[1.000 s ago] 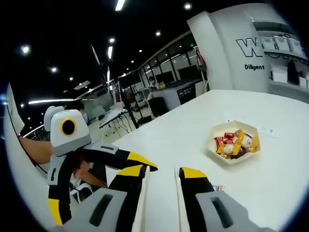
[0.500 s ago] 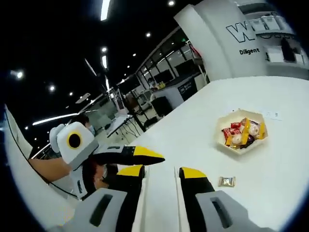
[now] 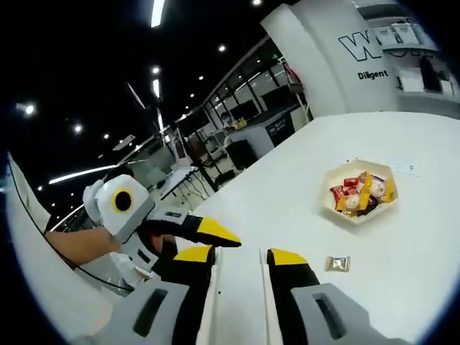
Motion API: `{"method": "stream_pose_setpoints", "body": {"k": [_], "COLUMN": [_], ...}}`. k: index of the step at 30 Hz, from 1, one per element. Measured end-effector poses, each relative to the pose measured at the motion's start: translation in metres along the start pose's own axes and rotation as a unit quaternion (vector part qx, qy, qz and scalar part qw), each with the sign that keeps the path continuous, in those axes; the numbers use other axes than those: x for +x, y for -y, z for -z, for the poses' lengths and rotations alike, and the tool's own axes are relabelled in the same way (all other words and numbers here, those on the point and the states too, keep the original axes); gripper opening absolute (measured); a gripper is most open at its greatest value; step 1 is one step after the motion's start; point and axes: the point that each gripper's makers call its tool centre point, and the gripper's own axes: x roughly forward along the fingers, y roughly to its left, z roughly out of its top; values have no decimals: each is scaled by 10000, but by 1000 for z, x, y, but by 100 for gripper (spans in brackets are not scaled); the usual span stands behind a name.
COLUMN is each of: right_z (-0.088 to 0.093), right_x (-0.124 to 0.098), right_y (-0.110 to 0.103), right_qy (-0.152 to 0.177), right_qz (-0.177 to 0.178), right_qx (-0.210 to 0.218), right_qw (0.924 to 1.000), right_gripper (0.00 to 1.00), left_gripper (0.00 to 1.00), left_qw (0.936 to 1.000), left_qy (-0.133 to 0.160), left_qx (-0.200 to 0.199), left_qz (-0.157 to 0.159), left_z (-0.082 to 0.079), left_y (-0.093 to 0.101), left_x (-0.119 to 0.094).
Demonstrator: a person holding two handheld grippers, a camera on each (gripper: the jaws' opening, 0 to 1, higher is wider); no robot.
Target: Place the target food into the container with the food tongs after gripping and lifting it, then release it inside without dropping or visibly crushing the food.
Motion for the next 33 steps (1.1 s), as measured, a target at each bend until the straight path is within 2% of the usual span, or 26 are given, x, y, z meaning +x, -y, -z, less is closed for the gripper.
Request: {"method": "stream_pose_setpoints", "body": {"k": [1,14,16,19,20,22,23,24,26,28,30,33], "right_z": [0,8,8,8,9,8,3,3,1,-3,-4,-7], "right_x": [0,1,1,1,0,-1,-2,-4,-5,-6,-6,-6], "right_y": [0,-3,-5,-5,-6,-7,-8,-8,-9,-8,-8,-9], "right_qy": [-9,-199,-204,-200,-223,-140,30,40,93,208,203,269], "right_qz": [-2,-42,-62,-98,-124,-187,-247,-255,-293,-279,-309,-331], "right_qx": [4,22,95,25,-40,-95,-189,-196,-134,-145,-114,-116], "right_qw": [10000,9998,9997,9997,9997,9997,9995,9995,9994,9993,9993,9990], "right_gripper": [24,24,24,25,25,25,26,27,29,28,28,28], "left_gripper": [20,13,12,12,11,11,11,11,11,10,10,10], "left_qw": [10000,10000,9999,9999,9999,9999,9990,9985,9985,9988,9984,9985], "left_qy": [20,35,28,25,17,52,143,287,317,403,374,491], "left_qx": [36,13,106,110,-6,-9,-366,-433,-413,-169,-370,-218], "left_qz": [24,2,20,58,112,117,196,143,175,203,199,116], "left_z": [-1,-2,-3,-2,-2,-2,-5,-9,-10,-13,-12,-17], "left_y": [1,1,2,2,4,3,6,2,0,3,2,-1], "left_x": [0,3,2,2,1,0,0,-1,-2,-1,-1,-2]}}
